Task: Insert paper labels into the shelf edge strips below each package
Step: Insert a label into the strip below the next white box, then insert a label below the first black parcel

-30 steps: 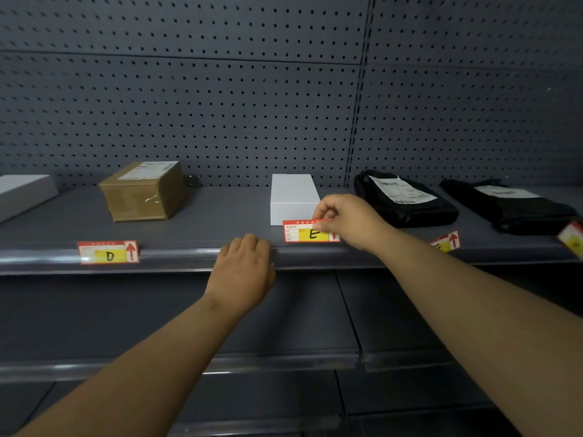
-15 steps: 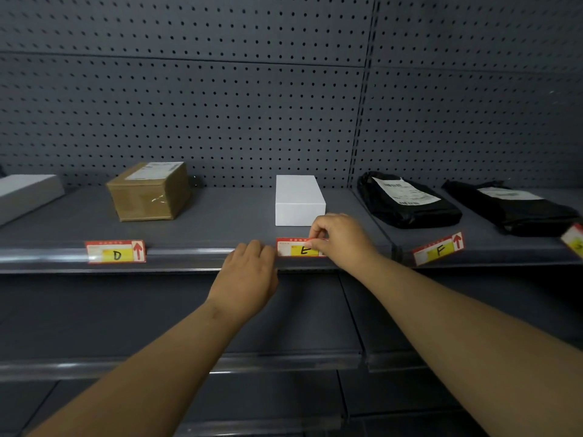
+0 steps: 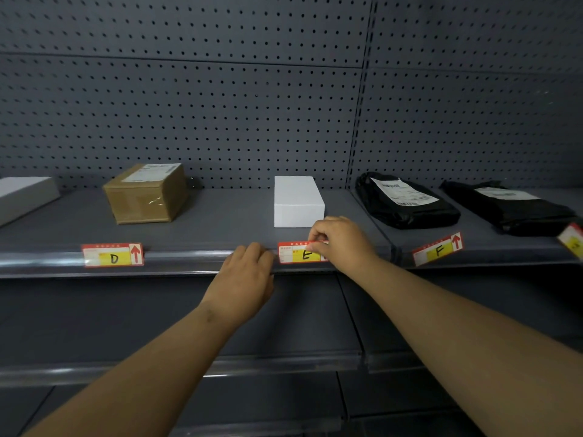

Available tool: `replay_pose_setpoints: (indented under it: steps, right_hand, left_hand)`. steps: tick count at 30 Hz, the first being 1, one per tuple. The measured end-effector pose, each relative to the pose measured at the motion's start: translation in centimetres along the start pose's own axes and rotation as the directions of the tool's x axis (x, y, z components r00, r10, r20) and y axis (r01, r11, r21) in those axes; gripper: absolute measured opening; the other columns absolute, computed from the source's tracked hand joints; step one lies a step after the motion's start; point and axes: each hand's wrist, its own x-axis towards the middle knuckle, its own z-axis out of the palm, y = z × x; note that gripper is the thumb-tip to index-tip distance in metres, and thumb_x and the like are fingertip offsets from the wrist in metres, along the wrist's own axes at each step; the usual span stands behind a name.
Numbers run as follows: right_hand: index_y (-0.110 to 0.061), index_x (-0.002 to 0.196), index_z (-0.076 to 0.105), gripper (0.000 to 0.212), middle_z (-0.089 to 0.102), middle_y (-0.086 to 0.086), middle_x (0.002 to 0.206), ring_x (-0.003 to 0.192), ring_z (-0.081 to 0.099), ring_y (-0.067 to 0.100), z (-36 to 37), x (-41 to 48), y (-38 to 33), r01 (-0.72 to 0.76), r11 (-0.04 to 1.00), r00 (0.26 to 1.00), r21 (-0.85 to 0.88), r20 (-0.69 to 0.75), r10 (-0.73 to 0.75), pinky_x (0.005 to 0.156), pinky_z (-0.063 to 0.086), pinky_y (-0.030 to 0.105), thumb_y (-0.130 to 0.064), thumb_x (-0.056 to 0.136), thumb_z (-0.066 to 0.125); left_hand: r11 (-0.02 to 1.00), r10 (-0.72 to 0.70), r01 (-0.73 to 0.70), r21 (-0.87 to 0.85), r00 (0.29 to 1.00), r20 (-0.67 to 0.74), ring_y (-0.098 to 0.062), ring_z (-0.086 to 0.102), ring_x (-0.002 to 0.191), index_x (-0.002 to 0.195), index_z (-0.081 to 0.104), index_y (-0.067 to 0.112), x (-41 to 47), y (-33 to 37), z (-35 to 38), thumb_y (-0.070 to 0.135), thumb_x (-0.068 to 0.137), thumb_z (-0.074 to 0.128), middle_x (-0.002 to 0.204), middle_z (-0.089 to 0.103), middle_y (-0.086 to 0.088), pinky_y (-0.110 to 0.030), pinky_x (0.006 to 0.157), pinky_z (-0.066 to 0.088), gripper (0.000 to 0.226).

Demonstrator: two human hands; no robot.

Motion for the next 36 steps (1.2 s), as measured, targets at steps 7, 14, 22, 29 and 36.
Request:
replay_pose_setpoints:
  steps: [7, 14, 22, 29, 36]
  right_hand:
    - [-0.014, 0.088, 0.068, 0.015, 0.058, -0.003, 0.085, 0.083, 0.045, 0.011, 0.0, 0.0, 0.1, 0.015, 1.0, 1.0, -0.009, 0.002, -0.015, 0.069, 0.038, 0.028, -0.025, 0.078, 0.071]
    - [-0.012, 0.084, 0.068, 0.016, 0.064, 0.001, 0.085, 0.083, 0.052, 0.012, -2.1, -0.1, 0.6, -0.007, 0.997, 0.994, 0.072, -0.105, 0.015, 0.071, 0.04, 0.025, -0.024, 0.075, 0.074]
    - [-0.012, 0.087, 0.068, 0.014, 0.064, 0.003, 0.087, 0.08, 0.054, 0.013, -6.6, -2.1, 4.6, -0.154, 0.988, 0.974, -0.021, -0.169, 0.148, 0.07, 0.04, 0.022, -0.021, 0.078, 0.071]
    - [-0.017, 0.113, 0.063, 0.034, 0.06, 0.008, 0.12, 0.113, 0.053, 0.025, -10.7, -4.7, 10.2, -0.332, 0.912, 0.94, -0.241, 0.0, 0.342, 0.095, 0.044, 0.035, -0.022, 0.08, 0.07]
    - [-0.018, 0.107, 0.066, 0.026, 0.063, 0.006, 0.113, 0.104, 0.057, 0.022, -12.7, -6.0, 14.4, -0.289, 0.918, 0.926, -0.271, 0.162, 0.34, 0.094, 0.047, 0.036, -0.014, 0.082, 0.066]
  left_hand:
    - [0.997, 0.022, -0.022, 0.075, 1.0, -0.006, -0.027, 0.045, 0.11, 0.128, 0.04, 0.015, 0.0, 0.0, 0.0, 0.024, 0.093, 0.039, 0.122, 0.047, -0.008, -0.035, 0.098, 0.034, 0.036]
    - [0.995, 0.009, -0.007, 0.095, 1.0, -0.014, -0.03, 0.049, 0.101, 0.119, 0.049, 0.012, 0.1, 0.1, -0.3, 0.024, 0.09, 0.044, 0.112, 0.052, -0.011, -0.038, 0.091, 0.038, 0.032]
    - [0.988, 0.153, -0.149, 0.041, 0.976, -0.152, -0.035, 0.056, 0.07, 0.089, 0.062, 0.002, 1.4, 2.8, -1.0, 0.012, 0.078, 0.066, 0.084, 0.061, -0.017, -0.042, 0.064, 0.049, 0.016]
    - [0.975, 0.22, -0.214, 0.053, 0.962, -0.163, -0.037, 0.057, 0.076, 0.091, 0.06, 0.002, 3.6, 7.4, -0.6, 0.015, 0.079, 0.062, 0.087, 0.061, -0.018, -0.044, 0.068, 0.048, 0.017]
    - [0.974, 0.223, -0.217, 0.059, 0.965, -0.14, -0.036, 0.056, 0.08, 0.096, 0.06, 0.006, 5.9, 12.5, 0.6, 0.02, 0.081, 0.061, 0.092, 0.06, -0.016, -0.044, 0.071, 0.046, 0.02]
